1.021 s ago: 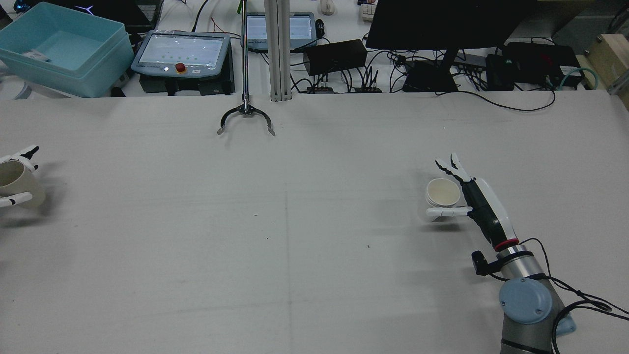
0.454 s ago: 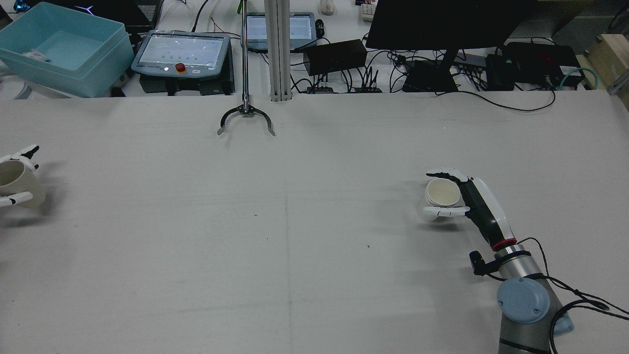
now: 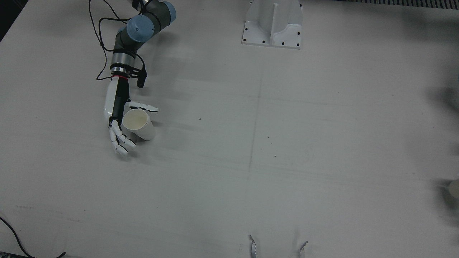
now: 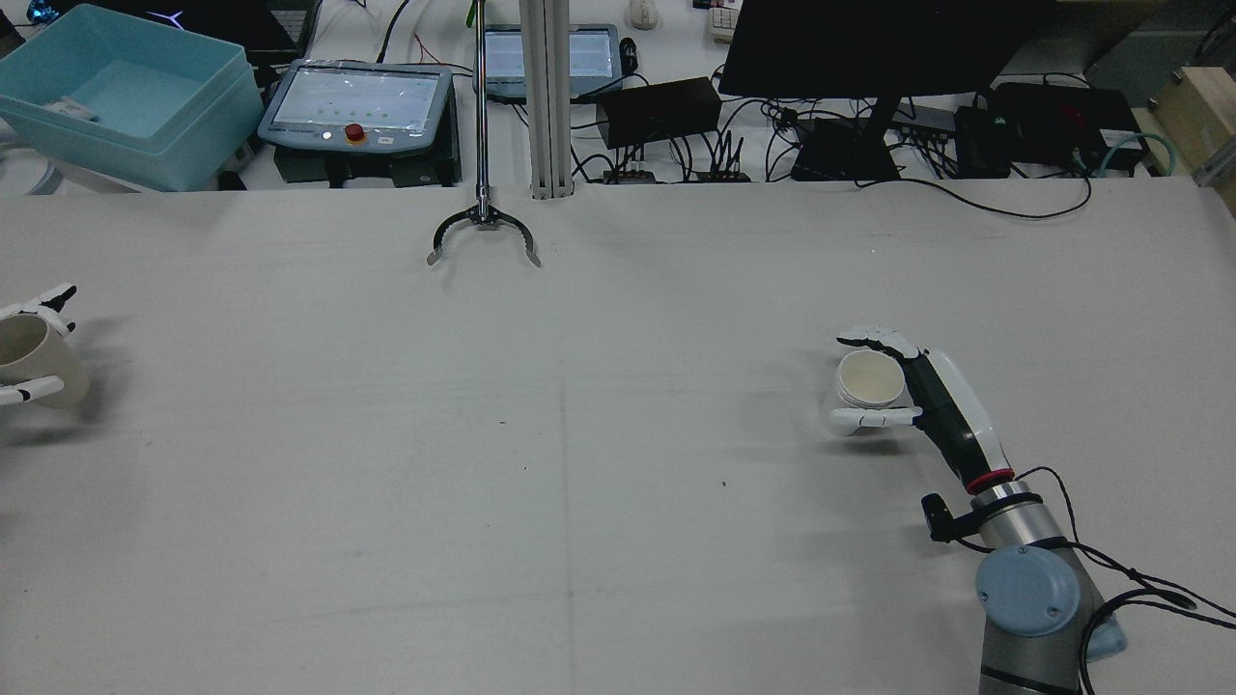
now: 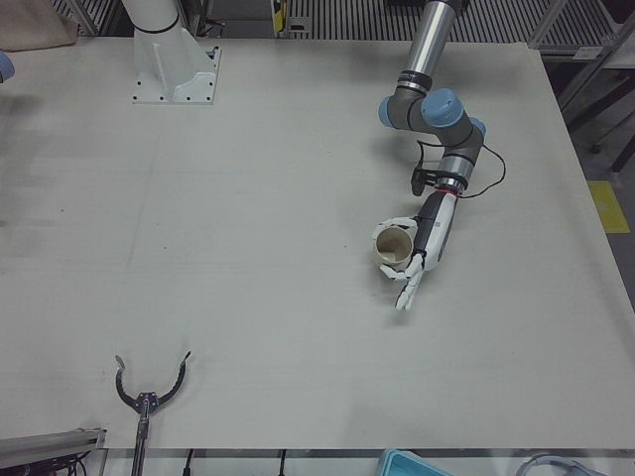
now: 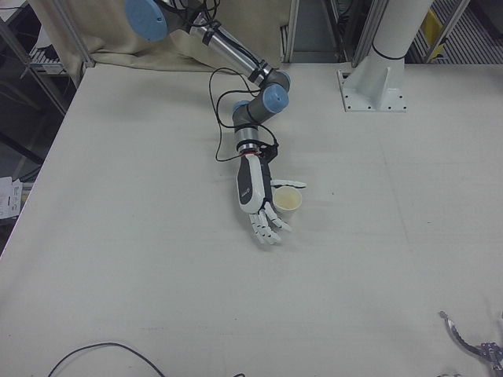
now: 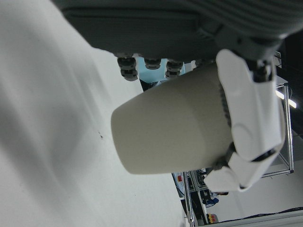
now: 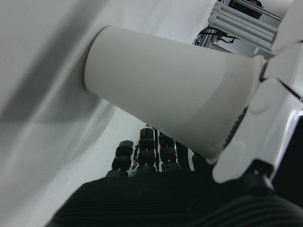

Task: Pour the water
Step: 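Lift the white paper cup off the table with the right hand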

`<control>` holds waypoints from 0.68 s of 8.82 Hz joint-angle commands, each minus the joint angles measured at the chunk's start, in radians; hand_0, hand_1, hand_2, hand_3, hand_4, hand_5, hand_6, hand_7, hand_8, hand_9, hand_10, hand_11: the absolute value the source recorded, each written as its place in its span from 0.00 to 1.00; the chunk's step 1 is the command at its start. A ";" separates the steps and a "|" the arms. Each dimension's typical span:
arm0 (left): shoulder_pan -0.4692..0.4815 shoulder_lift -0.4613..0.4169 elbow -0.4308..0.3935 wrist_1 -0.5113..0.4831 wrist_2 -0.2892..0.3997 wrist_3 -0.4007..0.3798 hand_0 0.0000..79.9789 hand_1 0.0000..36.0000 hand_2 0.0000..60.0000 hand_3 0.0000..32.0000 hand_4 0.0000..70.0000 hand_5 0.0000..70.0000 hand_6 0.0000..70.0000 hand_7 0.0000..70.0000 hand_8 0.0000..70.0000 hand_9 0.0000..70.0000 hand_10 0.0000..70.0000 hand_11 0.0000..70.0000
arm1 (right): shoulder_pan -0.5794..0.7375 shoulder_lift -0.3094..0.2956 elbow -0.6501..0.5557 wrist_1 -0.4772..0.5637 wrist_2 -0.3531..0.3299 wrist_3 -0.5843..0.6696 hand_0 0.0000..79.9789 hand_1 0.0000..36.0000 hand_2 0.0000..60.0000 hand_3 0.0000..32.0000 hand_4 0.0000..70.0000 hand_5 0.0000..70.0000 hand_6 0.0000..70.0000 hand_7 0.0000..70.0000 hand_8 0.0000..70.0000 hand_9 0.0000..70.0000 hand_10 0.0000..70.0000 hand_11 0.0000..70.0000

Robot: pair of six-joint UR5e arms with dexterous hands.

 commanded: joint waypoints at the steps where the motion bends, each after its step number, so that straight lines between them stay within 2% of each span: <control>1: 0.001 0.000 0.001 0.000 0.000 0.000 0.56 1.00 1.00 0.00 0.37 0.94 0.04 0.13 0.02 0.05 0.07 0.14 | -0.015 0.020 0.000 0.000 -0.002 -0.033 0.58 0.31 0.14 0.00 0.15 0.29 0.21 0.43 0.19 0.32 0.13 0.21; 2: 0.000 0.000 0.001 0.000 0.000 0.000 0.56 1.00 1.00 0.00 0.37 0.94 0.04 0.13 0.02 0.05 0.07 0.14 | -0.014 0.020 -0.002 0.000 -0.002 -0.033 0.58 0.31 0.17 0.00 0.16 0.35 0.25 0.50 0.24 0.40 0.17 0.26; 3: 0.000 0.000 0.001 0.000 0.000 0.000 0.56 1.00 1.00 0.00 0.37 0.94 0.04 0.13 0.02 0.05 0.07 0.14 | -0.013 0.021 -0.002 0.000 0.000 -0.033 0.59 0.32 0.18 0.00 0.17 0.39 0.28 0.49 0.28 0.45 0.19 0.29; 4: 0.000 0.000 0.001 0.000 0.000 0.000 0.56 1.00 1.00 0.00 0.37 0.94 0.04 0.13 0.02 0.05 0.07 0.14 | -0.013 0.022 -0.002 0.000 0.000 -0.031 0.59 0.30 0.19 0.00 0.19 0.49 0.36 0.61 0.37 0.57 0.23 0.34; 5: -0.002 0.001 0.001 0.000 0.000 0.000 0.55 1.00 1.00 0.00 0.37 0.94 0.04 0.13 0.02 0.05 0.07 0.14 | -0.013 0.023 0.000 0.000 -0.002 -0.031 0.57 0.21 0.19 0.00 0.21 0.77 0.54 0.83 0.54 0.77 0.29 0.42; 6: -0.003 0.001 0.000 -0.001 -0.002 0.000 0.55 1.00 1.00 0.00 0.37 0.94 0.04 0.13 0.02 0.05 0.07 0.14 | -0.013 0.029 0.000 0.000 -0.002 -0.033 0.57 0.19 0.23 0.00 0.22 0.93 0.65 0.95 0.63 0.89 0.33 0.48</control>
